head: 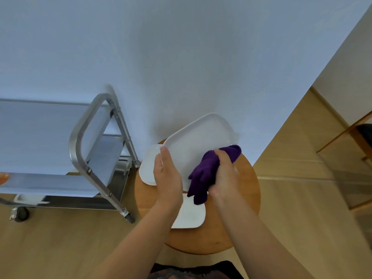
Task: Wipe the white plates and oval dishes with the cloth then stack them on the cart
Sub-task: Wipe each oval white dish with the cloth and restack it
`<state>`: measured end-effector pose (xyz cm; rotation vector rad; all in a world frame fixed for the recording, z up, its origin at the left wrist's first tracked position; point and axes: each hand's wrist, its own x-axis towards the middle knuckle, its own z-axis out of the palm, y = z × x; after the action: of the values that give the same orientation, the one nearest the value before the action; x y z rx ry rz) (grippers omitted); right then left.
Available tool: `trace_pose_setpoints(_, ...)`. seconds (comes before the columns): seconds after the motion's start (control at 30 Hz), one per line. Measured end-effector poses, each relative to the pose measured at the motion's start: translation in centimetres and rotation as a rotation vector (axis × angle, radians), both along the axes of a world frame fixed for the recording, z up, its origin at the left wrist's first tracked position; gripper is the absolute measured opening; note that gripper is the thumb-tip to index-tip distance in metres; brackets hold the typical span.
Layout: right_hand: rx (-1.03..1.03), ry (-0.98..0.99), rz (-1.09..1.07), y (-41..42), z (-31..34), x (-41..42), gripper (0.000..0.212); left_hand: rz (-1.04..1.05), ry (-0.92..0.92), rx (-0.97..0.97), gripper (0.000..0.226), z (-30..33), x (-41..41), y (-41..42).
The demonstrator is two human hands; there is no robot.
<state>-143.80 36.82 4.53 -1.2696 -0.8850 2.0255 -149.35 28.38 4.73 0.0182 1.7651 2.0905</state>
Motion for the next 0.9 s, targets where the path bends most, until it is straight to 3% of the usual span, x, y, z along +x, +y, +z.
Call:
trace_pose_setpoints(0.1,-0.019,-0.071,0.042,1.5,0.4,1.0,0.039,-0.194,0.088,-0.194,0.024,0.1,-2.3,-1.2)
trace_pose_setpoints(0.27,0.226,-0.249,0.385,3.0,2.5,1.1,0.034,-0.518,-0.157,-0.23,0.028,2.3,-7.0,-1.3)
trace_pose_setpoints(0.33,0.313,-0.301,0.466,2.7,3.1,0.2,0.036,-0.415,-0.161,-0.231,0.028,2.3,-6.7,-0.3)
trace_pose_setpoints(0.43,0.342,-0.266,0.492,3.2,3.8,-0.2,0.036,-0.241,-0.134,-0.137,0.009,2.5,-6.4,0.7)
trace_pose_setpoints(0.53,0.372,-0.284,0.562,3.5,4.4,0.2,0.035,-0.091,-0.157,-0.006,0.011,3.2,-6.8,0.8)
trace_pose_setpoints(0.6,0.386,-0.27,0.491,2.8,4.0,0.3,0.034,0.0,-0.146,0.057,0.011,3.5,-6.6,0.9)
trace_pose_setpoints(0.73,0.291,-0.072,0.046,-0.6,2.8,-0.7,0.037,0.231,-0.158,0.197,0.008,4.2,-5.7,1.5)
trace_pose_setpoints(0.9,0.054,0.089,-0.17,-2.7,2.2,-1.9,0.025,0.274,-0.134,0.213,0.01,4.4,-4.2,2.6)
